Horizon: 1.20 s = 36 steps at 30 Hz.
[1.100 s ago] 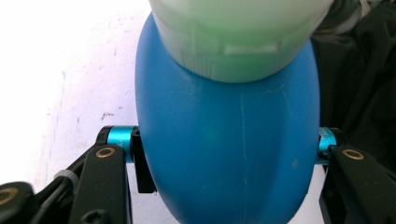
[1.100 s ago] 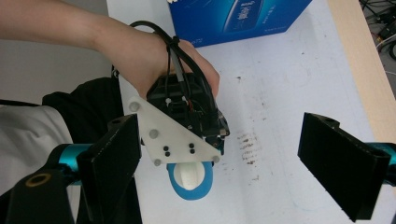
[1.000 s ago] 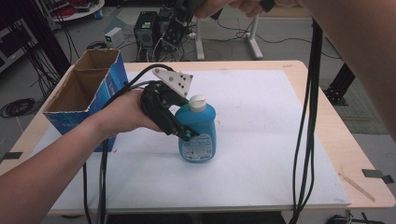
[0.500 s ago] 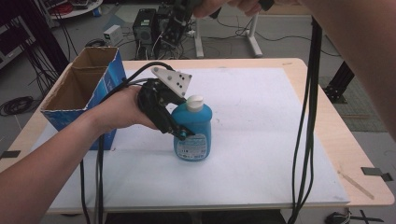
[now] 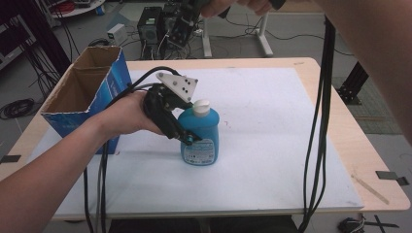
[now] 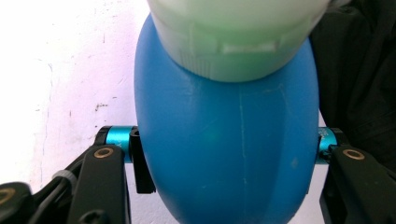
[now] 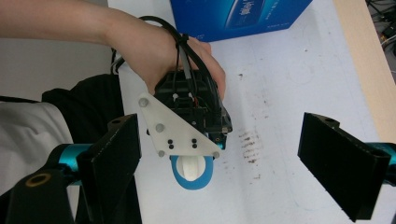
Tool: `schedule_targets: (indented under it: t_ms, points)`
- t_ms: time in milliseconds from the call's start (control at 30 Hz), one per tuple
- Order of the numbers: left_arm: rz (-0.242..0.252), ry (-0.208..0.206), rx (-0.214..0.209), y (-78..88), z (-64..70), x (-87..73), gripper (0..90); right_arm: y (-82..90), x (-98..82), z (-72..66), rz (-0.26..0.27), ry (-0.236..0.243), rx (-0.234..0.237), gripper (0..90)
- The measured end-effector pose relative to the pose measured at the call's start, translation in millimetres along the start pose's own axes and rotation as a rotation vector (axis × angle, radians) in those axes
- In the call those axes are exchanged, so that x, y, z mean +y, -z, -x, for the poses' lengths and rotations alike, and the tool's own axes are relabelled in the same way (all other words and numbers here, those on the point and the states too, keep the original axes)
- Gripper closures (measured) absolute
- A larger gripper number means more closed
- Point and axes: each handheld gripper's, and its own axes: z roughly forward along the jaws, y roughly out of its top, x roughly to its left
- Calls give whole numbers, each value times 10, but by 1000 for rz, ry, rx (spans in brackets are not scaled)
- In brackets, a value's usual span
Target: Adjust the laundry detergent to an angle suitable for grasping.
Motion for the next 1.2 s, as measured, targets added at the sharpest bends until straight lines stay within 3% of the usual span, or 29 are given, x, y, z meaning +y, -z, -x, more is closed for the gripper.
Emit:
schedule_targets:
  t_ms: [67, 100, 133, 333, 533, 633, 733, 867, 933, 1067, 1200]
  points:
    - [-39, 10, 23, -44, 1, -4, 343, -12, 5, -6, 0, 1, 2, 128]
    - [-39, 10, 23, -44, 1, -4, 338, -12, 5, -6, 0, 1, 2, 128]
    - [-74, 10, 8, -85, 3, -3, 338, -14, 6, -8, 1, 1, 3, 127]
    - [-36, 52, 35, -29, 4, 22, 281, -14, -1, -19, 2, 4, 5, 127]
    - [-21, 137, 111, 147, 93, 8, 226, -1, -7, -17, 11, 9, 5, 127]
    - [-37, 187, 166, 259, 176, 24, 167, 7, -13, -13, 10, 2, 7, 127]
    - [-49, 215, 218, 395, 259, 51, 166, 7, -15, 0, 14, 7, 8, 127]
    - [-43, 295, 315, 601, 294, 81, 167, 1, -7, -11, 10, 6, 12, 127]
    - [-43, 367, 360, 702, 264, 76, 167, -6, -1, -13, 12, 17, 13, 127]
    - [-76, 464, 476, 880, 155, 49, 167, -8, 2, -25, 6, 13, 14, 127]
    - [-105, 541, 564, 993, -27, 3, 167, -5, -5, -25, 0, 6, 8, 127]
